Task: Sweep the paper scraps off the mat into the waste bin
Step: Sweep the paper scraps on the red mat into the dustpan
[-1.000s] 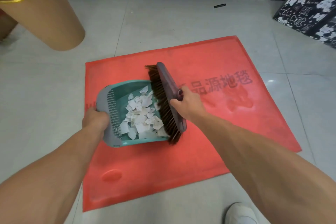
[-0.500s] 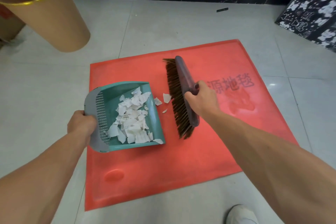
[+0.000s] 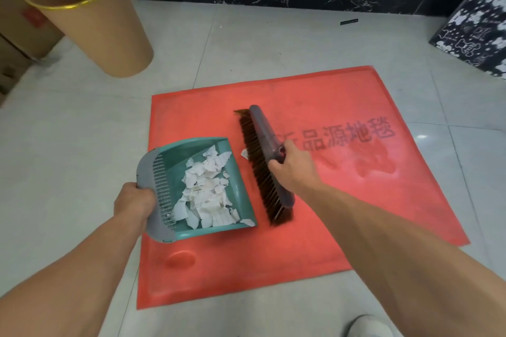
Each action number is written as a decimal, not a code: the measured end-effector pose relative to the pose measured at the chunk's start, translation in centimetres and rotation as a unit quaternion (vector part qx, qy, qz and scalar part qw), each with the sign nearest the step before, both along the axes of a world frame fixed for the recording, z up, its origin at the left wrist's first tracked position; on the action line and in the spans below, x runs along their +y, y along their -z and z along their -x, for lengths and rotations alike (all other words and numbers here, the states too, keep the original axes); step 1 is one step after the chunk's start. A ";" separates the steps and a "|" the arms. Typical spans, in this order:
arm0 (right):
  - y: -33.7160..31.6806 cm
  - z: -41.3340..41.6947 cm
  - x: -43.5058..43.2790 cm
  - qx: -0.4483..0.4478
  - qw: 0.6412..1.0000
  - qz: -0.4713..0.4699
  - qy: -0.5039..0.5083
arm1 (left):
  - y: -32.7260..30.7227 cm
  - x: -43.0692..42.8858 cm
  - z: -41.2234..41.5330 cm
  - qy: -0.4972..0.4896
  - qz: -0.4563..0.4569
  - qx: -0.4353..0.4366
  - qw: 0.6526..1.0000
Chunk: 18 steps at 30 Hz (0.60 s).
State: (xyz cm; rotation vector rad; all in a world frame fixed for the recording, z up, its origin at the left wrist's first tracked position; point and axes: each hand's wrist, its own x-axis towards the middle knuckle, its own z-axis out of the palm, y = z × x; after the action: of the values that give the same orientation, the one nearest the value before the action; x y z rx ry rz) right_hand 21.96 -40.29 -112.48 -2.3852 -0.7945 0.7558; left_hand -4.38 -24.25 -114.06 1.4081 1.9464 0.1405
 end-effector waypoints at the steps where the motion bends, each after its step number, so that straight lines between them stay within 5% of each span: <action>1: 0.1 0.7 0.3 0.015 1.000 -0.006 -0.003 | 0.1 -0.2 -0.3 -0.002 0.000 -0.003 1.000; 6: -0.4 2.5 1.4 0.062 0.997 -0.025 -0.024 | 0.4 -0.4 -0.7 -0.008 0.003 -0.007 1.000; 12: -1.2 1.3 1.2 -0.007 0.997 -0.069 0.023 | -0.1 0.1 -0.9 -0.009 -0.012 -0.007 1.000; 18: -1.0 -0.9 -0.1 -0.104 0.993 0.001 0.048 | -1.3 1.5 -0.4 0.012 -0.034 0.019 0.999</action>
State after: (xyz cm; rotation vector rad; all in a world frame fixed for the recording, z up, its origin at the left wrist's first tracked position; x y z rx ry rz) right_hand 22.89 -40.36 -111.52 -2.5118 -0.7547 0.4745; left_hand -3.96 -22.73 -112.80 1.4891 1.9715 0.1706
